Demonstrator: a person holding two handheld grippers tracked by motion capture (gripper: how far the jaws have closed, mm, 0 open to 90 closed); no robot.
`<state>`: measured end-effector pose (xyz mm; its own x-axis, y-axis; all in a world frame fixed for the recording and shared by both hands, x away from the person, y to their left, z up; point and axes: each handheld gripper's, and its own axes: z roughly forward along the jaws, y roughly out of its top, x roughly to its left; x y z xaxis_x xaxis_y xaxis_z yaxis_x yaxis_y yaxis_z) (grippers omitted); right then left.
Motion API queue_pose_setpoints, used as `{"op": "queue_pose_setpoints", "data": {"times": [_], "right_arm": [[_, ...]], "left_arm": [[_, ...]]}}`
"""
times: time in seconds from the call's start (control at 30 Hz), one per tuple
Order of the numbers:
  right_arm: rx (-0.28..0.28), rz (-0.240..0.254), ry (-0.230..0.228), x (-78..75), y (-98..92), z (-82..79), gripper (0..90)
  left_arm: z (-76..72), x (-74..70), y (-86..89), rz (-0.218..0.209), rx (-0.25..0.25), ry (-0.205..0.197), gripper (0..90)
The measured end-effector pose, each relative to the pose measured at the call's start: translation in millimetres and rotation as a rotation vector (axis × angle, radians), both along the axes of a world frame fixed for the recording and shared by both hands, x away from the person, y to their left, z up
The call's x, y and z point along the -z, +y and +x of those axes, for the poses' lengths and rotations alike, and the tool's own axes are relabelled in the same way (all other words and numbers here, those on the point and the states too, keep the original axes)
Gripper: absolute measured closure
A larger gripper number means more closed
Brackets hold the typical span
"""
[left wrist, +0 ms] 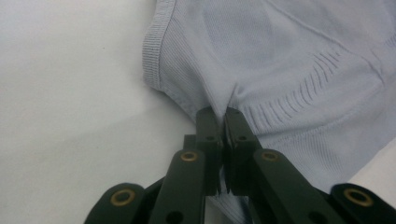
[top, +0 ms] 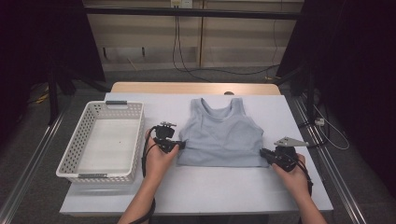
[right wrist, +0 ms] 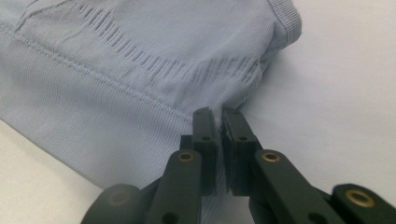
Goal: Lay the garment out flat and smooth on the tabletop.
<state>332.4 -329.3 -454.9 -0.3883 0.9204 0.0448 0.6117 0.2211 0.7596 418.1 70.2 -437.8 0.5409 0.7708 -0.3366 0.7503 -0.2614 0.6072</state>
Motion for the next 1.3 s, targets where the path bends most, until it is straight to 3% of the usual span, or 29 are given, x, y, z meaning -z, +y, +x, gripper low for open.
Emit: {"op": "queue_pose_setpoints", "data": {"times": [0.13, 0.6, 1.3], "right_arm": [[-0.001, 0.008, -0.004, -2.0, 0.2, -0.7, 85.6], [-0.038, 0.025, -0.005, -7.4, 7.6, -6.3, 85.6], [-0.115, -0.01, -0.019, -16.3, 31.3, -10.5, 85.6]], "left_arm": [[-2.3, -5.1, 5.8, -0.017, -0.009, 0.003, 86.9], [-15.9, -15.6, 17.3, 0.029, -0.008, 0.026, 86.9], [-33.0, -26.3, 40.3, 0.053, -0.05, 0.023, 86.9]]}}
